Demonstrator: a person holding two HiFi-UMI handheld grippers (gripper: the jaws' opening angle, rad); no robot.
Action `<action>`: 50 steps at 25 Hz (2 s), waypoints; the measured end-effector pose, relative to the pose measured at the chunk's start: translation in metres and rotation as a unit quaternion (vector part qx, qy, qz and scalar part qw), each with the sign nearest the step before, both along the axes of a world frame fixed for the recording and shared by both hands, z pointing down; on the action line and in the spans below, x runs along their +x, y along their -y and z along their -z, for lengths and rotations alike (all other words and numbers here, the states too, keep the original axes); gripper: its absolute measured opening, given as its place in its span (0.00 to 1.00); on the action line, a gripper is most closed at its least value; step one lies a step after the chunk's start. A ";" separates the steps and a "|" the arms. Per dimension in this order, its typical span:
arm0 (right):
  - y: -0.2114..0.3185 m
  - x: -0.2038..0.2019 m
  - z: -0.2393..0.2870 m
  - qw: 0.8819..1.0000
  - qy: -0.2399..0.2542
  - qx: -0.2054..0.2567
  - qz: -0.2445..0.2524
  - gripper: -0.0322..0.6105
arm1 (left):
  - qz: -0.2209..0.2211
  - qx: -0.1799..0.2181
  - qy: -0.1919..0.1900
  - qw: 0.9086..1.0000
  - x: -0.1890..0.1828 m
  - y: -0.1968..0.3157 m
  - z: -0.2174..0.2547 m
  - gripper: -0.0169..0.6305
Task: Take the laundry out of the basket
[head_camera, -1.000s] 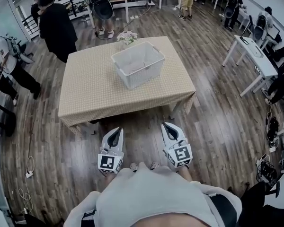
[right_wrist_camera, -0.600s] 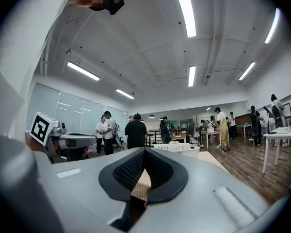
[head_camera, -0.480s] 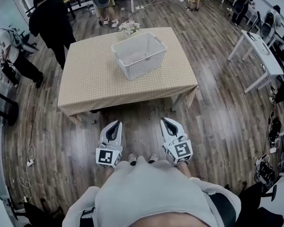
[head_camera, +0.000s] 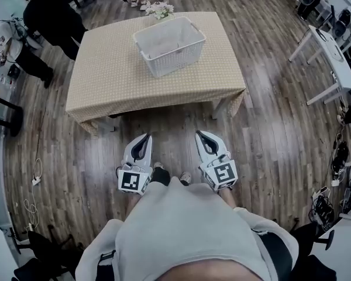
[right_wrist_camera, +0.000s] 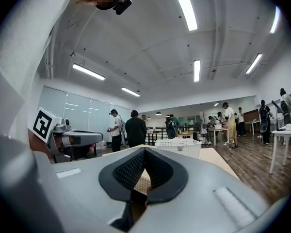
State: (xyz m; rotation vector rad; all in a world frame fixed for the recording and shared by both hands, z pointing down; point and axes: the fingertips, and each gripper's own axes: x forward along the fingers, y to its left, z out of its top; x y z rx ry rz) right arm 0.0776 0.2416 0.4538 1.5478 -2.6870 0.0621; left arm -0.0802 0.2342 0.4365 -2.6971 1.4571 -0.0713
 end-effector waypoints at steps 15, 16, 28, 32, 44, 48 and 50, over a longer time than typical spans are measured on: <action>0.084 0.028 -0.008 1.000 -0.005 0.001 -0.014 0.05 | -0.015 0.005 -0.009 1.000 0.028 0.090 -0.009 0.04; 0.093 0.028 -0.009 1.000 -0.006 0.000 -0.015 0.05 | -0.017 0.004 -0.011 1.000 0.028 0.101 -0.011 0.04; 0.277 -0.008 -0.006 0.999 -0.023 -0.001 -0.029 0.05 | -0.045 0.005 -0.028 0.999 0.000 0.290 -0.011 0.04; 0.347 -0.027 0.015 0.999 -0.027 0.017 -0.031 0.05 | -0.040 0.019 -0.023 0.999 -0.026 0.358 0.009 0.04; 0.488 -0.038 0.031 0.997 -0.032 0.033 -0.056 0.05 | -0.012 0.033 -0.024 0.999 -0.081 0.490 0.021 0.04; 0.511 -0.035 0.033 0.996 -0.043 0.030 -0.066 0.05 | -0.006 0.024 -0.025 0.999 -0.092 0.510 0.017 0.04; 0.517 -0.034 0.032 0.996 -0.047 0.024 -0.069 0.05 | -0.006 0.018 -0.024 1.000 -0.095 0.518 0.013 0.04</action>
